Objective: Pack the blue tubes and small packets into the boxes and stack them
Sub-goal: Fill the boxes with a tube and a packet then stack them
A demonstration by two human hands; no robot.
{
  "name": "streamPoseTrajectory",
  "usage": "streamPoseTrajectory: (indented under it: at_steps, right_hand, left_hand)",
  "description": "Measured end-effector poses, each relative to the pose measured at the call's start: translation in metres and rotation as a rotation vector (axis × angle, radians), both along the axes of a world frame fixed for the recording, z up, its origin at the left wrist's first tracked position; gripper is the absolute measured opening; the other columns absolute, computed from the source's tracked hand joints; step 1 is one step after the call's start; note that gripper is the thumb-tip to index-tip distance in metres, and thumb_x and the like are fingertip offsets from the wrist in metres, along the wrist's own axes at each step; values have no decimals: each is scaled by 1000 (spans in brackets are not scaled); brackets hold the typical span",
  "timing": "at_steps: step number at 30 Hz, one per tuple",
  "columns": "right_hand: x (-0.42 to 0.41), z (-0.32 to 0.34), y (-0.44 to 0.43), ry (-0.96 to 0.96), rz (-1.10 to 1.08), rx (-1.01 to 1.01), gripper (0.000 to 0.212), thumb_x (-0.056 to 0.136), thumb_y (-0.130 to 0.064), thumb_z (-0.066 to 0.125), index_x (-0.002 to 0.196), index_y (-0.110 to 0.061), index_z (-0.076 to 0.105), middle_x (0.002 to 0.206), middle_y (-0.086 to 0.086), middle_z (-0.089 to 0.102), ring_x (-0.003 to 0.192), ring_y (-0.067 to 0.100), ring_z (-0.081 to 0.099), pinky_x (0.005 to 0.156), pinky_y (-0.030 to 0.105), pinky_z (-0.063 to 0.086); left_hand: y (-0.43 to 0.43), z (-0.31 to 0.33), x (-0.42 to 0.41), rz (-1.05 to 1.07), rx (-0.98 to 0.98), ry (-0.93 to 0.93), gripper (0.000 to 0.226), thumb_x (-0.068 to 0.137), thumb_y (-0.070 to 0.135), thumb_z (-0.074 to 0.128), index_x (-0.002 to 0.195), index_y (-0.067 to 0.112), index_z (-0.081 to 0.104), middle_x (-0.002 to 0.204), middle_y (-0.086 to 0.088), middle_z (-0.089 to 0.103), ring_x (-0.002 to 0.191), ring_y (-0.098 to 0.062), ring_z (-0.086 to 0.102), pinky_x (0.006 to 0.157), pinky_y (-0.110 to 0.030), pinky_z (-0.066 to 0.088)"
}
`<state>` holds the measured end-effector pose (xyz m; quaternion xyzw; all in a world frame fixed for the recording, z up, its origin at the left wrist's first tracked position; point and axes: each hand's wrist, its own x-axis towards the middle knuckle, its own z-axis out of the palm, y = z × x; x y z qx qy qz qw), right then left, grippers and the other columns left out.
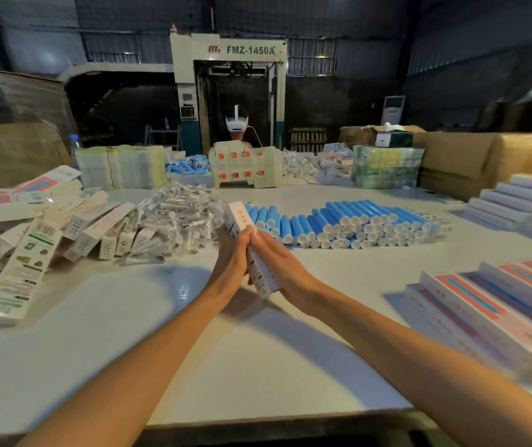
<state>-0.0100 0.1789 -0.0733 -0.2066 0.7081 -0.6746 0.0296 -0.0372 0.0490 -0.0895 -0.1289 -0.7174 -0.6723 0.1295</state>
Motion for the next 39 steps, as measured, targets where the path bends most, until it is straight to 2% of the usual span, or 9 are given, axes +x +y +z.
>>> streamPoseTrajectory:
  at_steps: [3, 7, 9, 12, 17, 25, 29, 35, 39]
  right_hand:
    - [11, 16, 20, 109, -137, 213, 37, 109, -50, 44, 131, -26, 60, 112, -4, 66, 86, 1, 63, 77, 19, 49]
    - [31, 42, 72, 295, -394, 531, 44, 108, -51, 44, 141, -23, 54, 114, -1, 66, 84, 9, 62, 68, 26, 49]
    - [43, 56, 111, 370, -480, 657, 44, 107, -50, 45, 141, -24, 54, 113, 0, 67, 84, 11, 65, 66, 27, 50]
    - [60, 70, 182, 410, -689, 835, 42, 107, -46, 50, 140, -21, 55, 124, 8, 65, 103, 25, 64, 82, 39, 50]
    - [93, 69, 296, 362, -1034, 1182, 43, 105, -46, 52, 141, -23, 53, 125, 10, 60, 113, 30, 56, 82, 39, 45]
    - [137, 55, 389, 124, -1158, 1612, 48, 105, -49, 46, 147, -26, 49, 141, 7, 49, 128, 27, 45, 105, 45, 40]
    - [143, 56, 395, 58, -1167, 1612, 46, 105, -51, 44, 145, -29, 52, 145, 5, 50, 133, 28, 45, 111, 49, 35]
    - [140, 58, 388, 113, -1200, 1686, 43, 104, -47, 48, 140, -23, 55, 142, 6, 55, 127, 27, 51, 106, 47, 43]
    - [106, 70, 335, 346, -1210, 1416, 38, 104, -42, 55, 135, -19, 60, 136, 6, 62, 118, 25, 62, 93, 40, 55]
  left_hand:
    - [3, -2, 8, -83, -148, 13, 66, 107, 70, 23, 145, 21, 45, 125, 0, 64, 95, 5, 63, 79, -7, 46]
    - [2, -9, 9, -97, -534, 124, 71, 95, 84, 27, 133, 33, 58, 103, 6, 70, 97, -4, 64, 93, -35, 48]
    - [4, -12, 8, -124, -669, 172, 48, 104, 68, 43, 125, 33, 67, 103, 8, 72, 100, -11, 67, 97, -42, 51]
    - [10, -15, 9, -158, -738, 278, 13, 106, 35, 62, 111, 40, 73, 104, 18, 73, 94, -3, 65, 89, -36, 53]
    - [12, -16, 15, -207, -776, 369, 17, 103, 25, 69, 104, 41, 75, 109, 31, 65, 103, 0, 61, 85, -15, 45]
    - [12, -19, 11, -275, -811, 391, 32, 100, 26, 72, 107, 57, 69, 108, 23, 66, 104, -2, 61, 84, -17, 48]
    - [10, -22, 6, -284, -830, 384, 31, 99, 27, 72, 108, 57, 70, 110, 22, 66, 100, 2, 62, 77, -5, 44]
    - [11, -20, 8, -269, -846, 367, 34, 99, 26, 72, 107, 59, 69, 111, 28, 66, 99, 2, 64, 77, -5, 46]
    - [14, -15, 15, -250, -824, 329, 30, 102, 26, 69, 106, 56, 69, 107, 31, 69, 100, 3, 66, 80, -15, 50]
